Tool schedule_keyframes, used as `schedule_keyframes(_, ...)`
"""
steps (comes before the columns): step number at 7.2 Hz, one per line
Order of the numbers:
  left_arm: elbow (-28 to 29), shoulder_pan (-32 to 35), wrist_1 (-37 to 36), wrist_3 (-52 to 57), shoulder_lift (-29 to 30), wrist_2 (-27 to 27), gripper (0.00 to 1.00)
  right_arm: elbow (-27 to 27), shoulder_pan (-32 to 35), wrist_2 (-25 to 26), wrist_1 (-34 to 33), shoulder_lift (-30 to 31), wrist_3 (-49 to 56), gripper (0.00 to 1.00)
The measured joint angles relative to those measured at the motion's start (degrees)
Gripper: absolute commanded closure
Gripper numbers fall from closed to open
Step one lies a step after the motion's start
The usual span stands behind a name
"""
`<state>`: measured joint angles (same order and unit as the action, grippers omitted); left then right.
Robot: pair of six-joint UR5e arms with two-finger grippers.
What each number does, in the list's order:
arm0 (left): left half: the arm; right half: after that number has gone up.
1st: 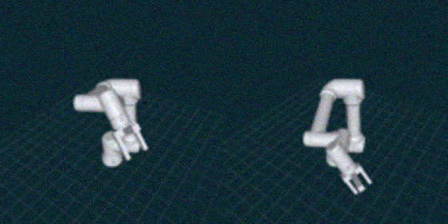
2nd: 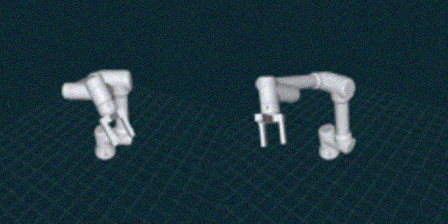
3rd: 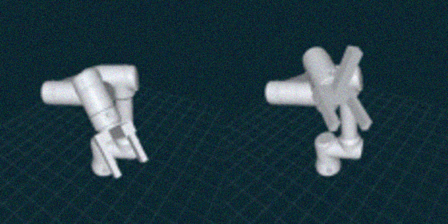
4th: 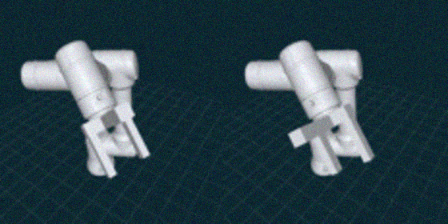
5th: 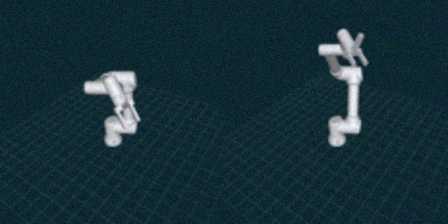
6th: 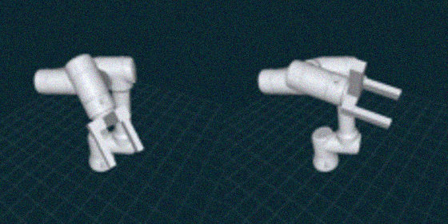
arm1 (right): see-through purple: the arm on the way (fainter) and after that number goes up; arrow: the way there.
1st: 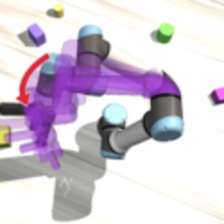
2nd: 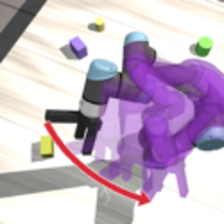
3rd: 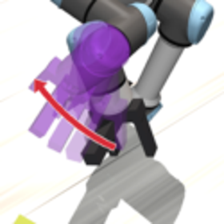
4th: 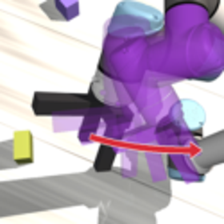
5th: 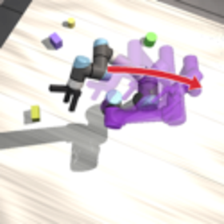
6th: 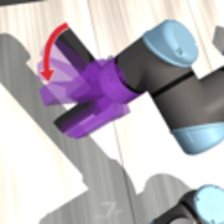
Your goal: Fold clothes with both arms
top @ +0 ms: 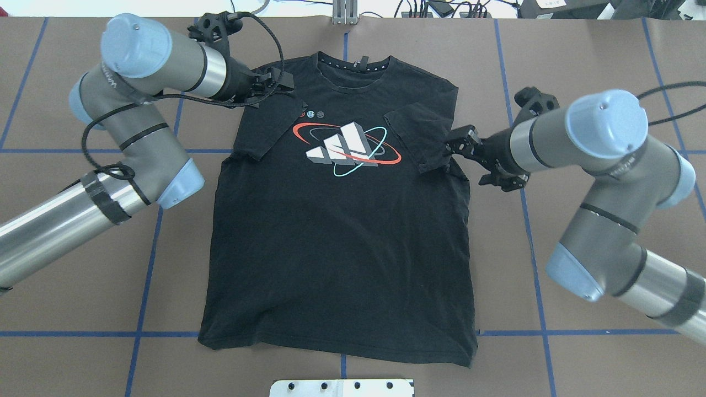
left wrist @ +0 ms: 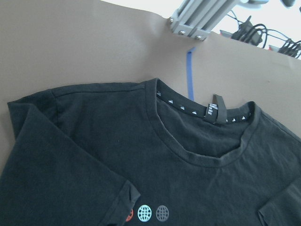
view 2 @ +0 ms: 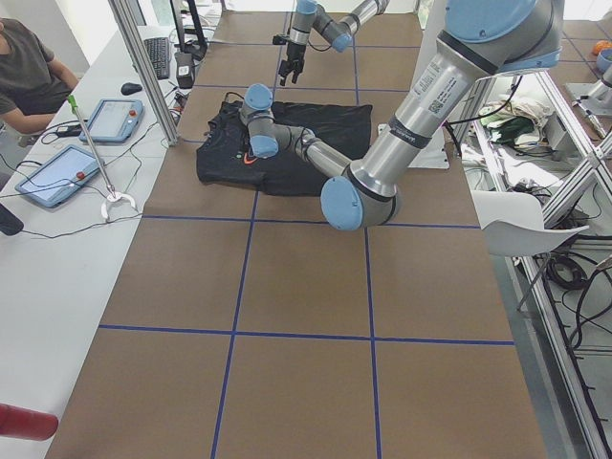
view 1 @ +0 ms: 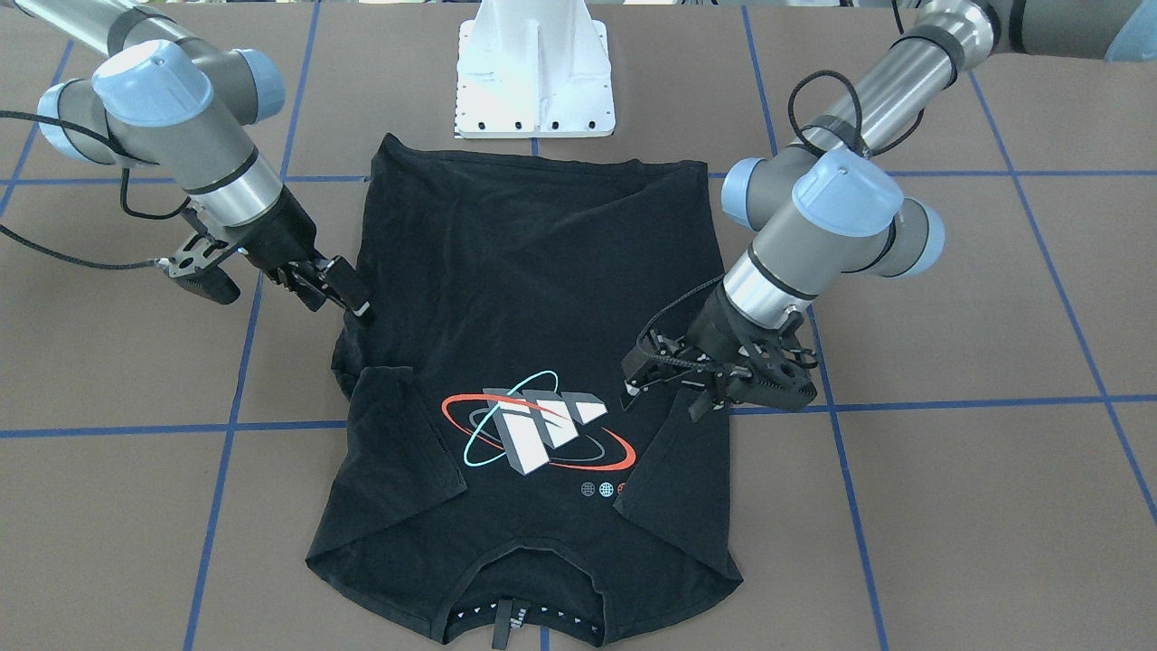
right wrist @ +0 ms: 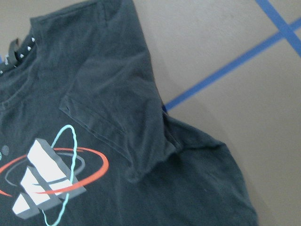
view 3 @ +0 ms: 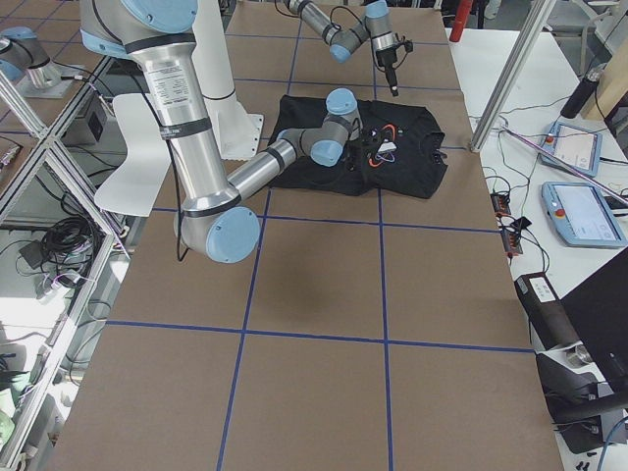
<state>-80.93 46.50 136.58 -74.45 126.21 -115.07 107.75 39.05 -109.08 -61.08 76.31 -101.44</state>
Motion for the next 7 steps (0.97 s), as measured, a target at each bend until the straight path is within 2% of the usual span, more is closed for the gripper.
schedule_keyframes(1,-4.61,-0.05,0.05,-0.92,-3.29,-1.07,0.00,6.42,-4.90,4.11,-0.01,6.36,-3.34,0.00)
schedule_keyframes(3,-8.00,-0.15,0.02,-1.92,-5.52,-1.67,0.00,16.62,-20.63,19.34,-0.87,16.28,-11.86,0.01)
schedule_keyframes(5,-8.38,-0.18,0.00,-2.15,-5.91,-1.73,0.00,20.38,-36.88,36.80,-7.72,18.97,-16.48,0.01)
schedule_keyframes(6,-8.38,-0.18,0.00,-2.18,-5.94,-1.72,0.00,20.61,-41.13,41.30,-10.09,19.04,-17.31,0.01)
schedule_keyframes(7,-8.38,-0.18,0.00,-2.18,-5.96,-1.68,0.00,20.58,-43.47,43.18,-11.08,18.94,-18.67,0.01)
